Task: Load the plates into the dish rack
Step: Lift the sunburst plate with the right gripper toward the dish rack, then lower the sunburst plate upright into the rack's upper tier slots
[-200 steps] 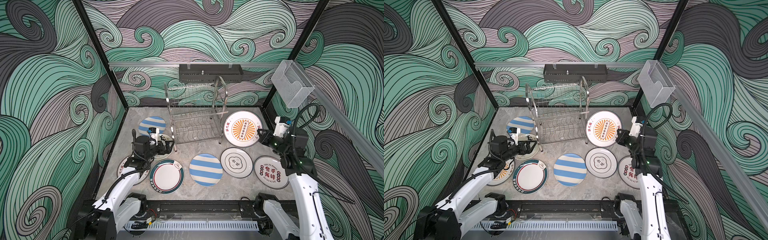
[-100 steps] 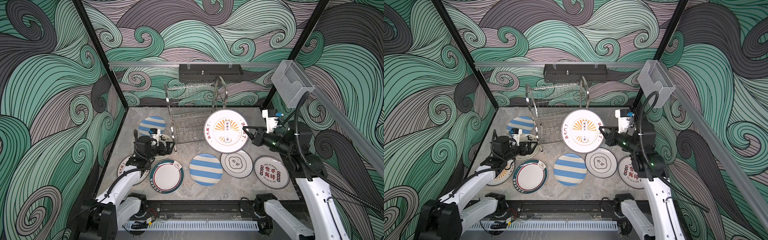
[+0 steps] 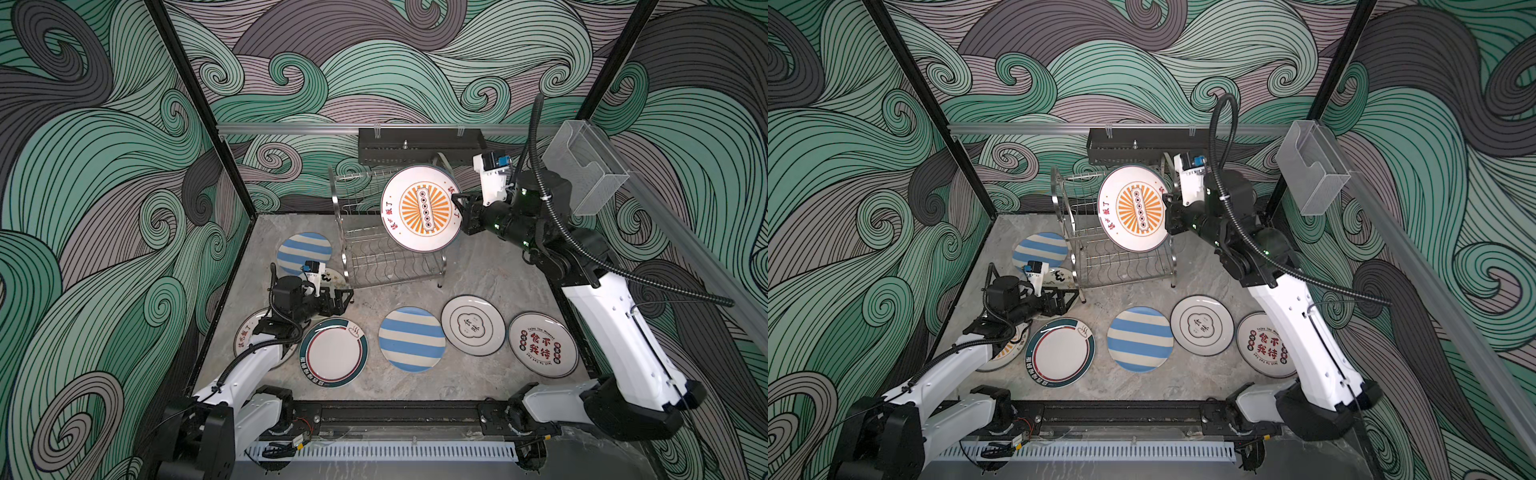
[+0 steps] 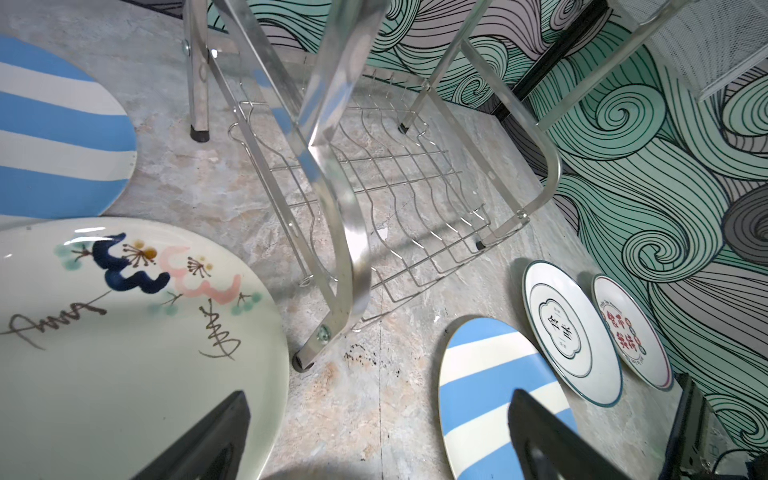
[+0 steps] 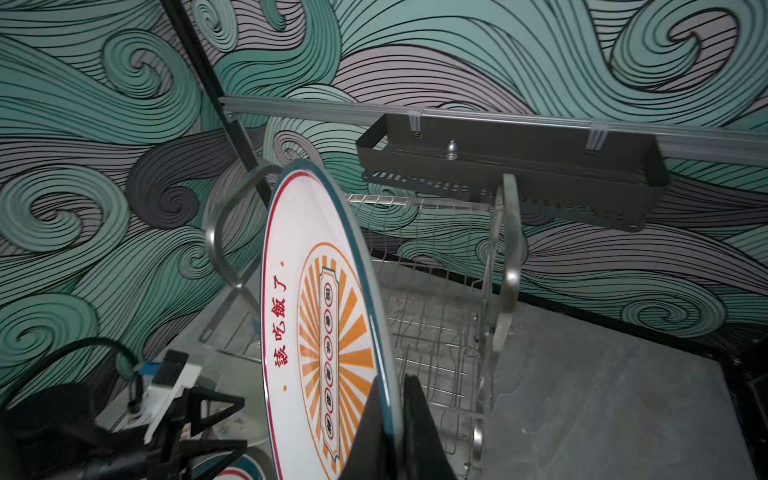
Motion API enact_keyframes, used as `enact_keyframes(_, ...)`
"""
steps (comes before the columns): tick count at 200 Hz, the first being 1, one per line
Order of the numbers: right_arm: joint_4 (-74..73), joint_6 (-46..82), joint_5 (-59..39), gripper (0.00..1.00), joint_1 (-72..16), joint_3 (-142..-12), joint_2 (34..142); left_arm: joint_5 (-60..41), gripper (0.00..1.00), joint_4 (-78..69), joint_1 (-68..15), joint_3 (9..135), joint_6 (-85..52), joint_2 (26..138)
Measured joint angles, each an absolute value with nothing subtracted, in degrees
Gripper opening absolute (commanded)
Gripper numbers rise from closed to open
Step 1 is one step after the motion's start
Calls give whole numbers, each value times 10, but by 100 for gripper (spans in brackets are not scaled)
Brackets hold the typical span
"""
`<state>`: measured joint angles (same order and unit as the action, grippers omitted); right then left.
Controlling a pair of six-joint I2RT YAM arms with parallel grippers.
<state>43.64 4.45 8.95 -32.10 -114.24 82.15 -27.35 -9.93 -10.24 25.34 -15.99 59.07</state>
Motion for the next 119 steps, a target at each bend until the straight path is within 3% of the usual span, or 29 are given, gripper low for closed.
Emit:
enact_keyframes(52,462,-13,273,0,-342,-1264,901,-277,99,-104,-114,253,-155,590)
enact_keyframes(119,415,-105,467,0,-397,-1290,960,-274,99,-103,-131,253,-144,595)
